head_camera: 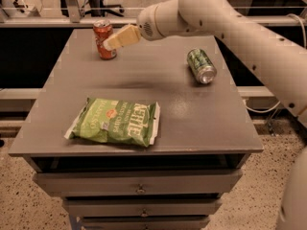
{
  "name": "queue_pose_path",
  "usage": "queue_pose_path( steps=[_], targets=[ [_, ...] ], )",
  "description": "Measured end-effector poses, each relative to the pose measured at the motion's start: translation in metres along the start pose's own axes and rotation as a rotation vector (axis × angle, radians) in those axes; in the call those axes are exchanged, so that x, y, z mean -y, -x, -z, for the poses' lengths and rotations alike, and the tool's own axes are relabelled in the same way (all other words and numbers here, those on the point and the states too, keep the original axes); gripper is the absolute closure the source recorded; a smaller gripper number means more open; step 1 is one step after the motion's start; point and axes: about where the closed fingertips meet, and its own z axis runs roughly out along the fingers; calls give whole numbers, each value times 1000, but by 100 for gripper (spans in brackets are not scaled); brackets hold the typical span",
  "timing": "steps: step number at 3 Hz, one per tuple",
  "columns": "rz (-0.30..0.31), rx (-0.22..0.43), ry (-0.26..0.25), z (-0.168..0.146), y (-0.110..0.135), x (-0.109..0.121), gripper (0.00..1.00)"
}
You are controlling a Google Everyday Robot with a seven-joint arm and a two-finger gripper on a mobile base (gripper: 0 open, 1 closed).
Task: Knock coke can over
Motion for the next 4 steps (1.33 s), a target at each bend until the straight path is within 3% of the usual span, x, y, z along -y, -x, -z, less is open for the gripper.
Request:
queue_pose_path(
  steps=[2, 3, 4],
  targets=[
    [-55, 99, 44, -79, 1, 3, 0],
    [-69, 125, 62, -103, -1, 2, 0],
    [-77, 133, 65, -117, -6, -1, 16]
  ],
)
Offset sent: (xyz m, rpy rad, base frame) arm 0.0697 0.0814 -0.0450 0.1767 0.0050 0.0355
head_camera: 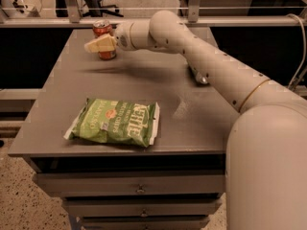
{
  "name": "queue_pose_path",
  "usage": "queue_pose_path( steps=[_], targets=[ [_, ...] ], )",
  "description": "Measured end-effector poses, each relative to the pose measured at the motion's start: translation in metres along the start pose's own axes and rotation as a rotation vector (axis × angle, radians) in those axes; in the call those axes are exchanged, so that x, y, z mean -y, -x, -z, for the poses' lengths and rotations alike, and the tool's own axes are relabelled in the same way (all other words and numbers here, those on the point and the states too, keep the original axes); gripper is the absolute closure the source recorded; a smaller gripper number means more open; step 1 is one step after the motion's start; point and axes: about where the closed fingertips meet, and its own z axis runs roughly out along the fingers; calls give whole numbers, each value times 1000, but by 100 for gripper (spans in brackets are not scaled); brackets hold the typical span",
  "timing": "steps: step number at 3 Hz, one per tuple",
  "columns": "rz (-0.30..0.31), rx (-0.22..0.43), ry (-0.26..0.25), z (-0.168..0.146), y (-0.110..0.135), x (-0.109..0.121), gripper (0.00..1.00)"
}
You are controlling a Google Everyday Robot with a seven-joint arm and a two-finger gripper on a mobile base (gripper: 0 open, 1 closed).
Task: Knock coke can over
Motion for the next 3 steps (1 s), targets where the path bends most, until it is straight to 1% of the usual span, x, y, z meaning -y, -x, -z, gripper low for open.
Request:
queue_pose_path(
  steps=[1, 2, 3],
  targets=[
    [-10, 9, -3, -5, -3, -1, 39],
    [-15, 23, 0, -8, 1, -3, 63],
    [-5, -6, 5, 12, 12, 1, 86]
  ],
)
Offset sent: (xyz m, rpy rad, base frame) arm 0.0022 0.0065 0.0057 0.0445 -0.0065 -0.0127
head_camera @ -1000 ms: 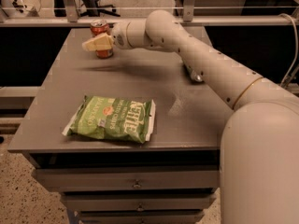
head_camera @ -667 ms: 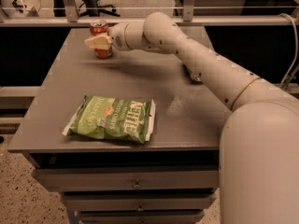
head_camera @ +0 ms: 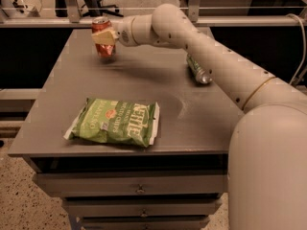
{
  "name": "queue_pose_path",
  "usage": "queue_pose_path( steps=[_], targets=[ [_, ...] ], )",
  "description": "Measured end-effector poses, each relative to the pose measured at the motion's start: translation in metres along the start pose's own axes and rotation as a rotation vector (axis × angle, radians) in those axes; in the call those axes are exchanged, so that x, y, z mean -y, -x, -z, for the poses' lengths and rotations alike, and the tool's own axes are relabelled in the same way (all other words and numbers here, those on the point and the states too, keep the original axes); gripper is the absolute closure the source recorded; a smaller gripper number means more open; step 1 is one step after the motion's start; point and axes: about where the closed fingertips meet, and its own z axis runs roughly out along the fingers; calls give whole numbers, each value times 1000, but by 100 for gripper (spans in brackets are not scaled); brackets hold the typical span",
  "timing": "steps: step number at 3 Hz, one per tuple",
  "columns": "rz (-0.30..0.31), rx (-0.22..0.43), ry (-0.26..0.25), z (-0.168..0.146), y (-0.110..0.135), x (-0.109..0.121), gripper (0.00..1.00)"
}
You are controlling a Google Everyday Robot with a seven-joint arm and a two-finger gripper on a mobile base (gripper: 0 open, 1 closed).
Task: Knock coke can over
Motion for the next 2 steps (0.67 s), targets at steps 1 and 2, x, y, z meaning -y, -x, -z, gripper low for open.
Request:
queue_pose_path(
  steps=[1, 2],
  targets=[
    [55, -87, -25, 58, 20, 17, 100],
    [107, -226, -52, 116, 19, 28, 100]
  ],
)
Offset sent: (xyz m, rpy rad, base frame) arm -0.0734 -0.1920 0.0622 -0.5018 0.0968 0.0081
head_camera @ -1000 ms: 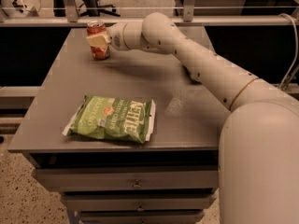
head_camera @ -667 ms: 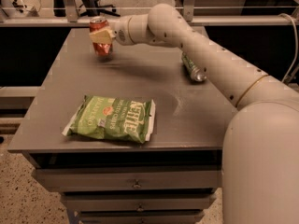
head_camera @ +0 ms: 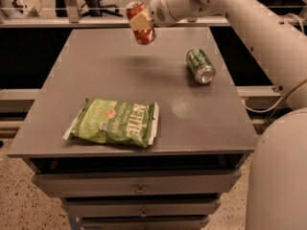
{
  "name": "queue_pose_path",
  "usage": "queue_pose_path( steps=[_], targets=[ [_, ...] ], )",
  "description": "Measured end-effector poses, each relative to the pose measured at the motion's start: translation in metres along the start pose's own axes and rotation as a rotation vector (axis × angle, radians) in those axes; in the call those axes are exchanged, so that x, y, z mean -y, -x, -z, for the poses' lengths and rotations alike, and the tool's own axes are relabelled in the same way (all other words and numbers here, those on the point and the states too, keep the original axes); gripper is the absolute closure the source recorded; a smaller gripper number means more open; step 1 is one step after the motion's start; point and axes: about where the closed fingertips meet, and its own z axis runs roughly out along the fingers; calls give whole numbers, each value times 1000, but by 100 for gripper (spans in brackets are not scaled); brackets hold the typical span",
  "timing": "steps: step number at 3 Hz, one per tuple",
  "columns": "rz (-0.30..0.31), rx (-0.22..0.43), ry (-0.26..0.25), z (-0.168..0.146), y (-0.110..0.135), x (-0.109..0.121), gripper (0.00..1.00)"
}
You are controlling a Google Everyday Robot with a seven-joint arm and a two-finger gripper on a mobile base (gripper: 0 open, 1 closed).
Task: Knock coke can over
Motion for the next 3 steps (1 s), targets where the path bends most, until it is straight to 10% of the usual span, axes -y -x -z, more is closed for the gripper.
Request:
queue_pose_path(
  steps=[2, 3],
  targets=[
    [136, -306, 125, 39, -47, -28, 100],
    [218, -369, 247, 32, -58, -54, 84]
  ],
)
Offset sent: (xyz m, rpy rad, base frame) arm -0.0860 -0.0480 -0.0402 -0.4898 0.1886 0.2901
